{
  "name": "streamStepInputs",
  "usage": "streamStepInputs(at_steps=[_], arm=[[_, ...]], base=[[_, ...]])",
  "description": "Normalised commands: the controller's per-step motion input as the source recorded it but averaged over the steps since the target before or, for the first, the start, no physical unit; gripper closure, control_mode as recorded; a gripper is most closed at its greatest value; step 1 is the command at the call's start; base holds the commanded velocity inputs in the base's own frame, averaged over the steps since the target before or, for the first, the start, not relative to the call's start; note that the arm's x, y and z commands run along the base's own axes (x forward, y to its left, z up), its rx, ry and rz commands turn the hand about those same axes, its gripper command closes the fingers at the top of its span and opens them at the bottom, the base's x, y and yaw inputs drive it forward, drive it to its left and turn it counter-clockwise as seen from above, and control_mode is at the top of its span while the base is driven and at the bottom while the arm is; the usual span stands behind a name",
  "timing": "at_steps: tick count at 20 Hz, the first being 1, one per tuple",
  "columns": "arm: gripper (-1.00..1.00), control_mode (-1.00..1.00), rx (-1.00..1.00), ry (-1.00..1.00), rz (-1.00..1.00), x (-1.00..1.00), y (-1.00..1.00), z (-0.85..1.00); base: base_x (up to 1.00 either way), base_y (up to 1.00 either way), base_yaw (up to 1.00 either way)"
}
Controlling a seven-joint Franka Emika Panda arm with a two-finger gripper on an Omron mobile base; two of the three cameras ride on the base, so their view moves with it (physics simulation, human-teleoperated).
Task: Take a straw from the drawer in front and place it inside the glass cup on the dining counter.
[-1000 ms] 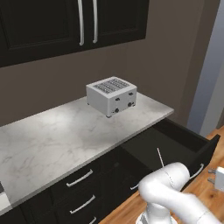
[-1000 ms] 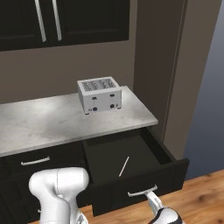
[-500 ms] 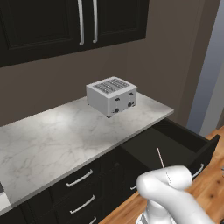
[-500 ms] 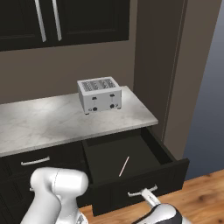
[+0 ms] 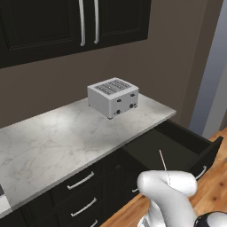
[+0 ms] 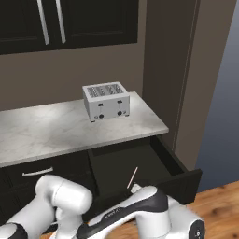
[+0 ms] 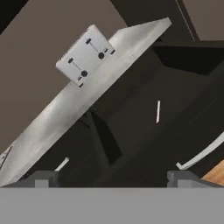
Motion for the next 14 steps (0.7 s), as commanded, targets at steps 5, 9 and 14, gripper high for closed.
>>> streamStepInputs(at_steps=[5,9,14], arm=[[-1.00,-1.00,-0.22,0.07,-0.01,0.05,0.55,1.00],[-1.00,-1.00,-0.16,0.20,0.00,0.27,0.54,1.00],[-1.00,-1.00,-0.11,0.24,0.00,0.64,0.36,0.96]], base=[[0.00,0.00,0.00],[0.00,0.00,0.00],[0.00,0.00,0.00]])
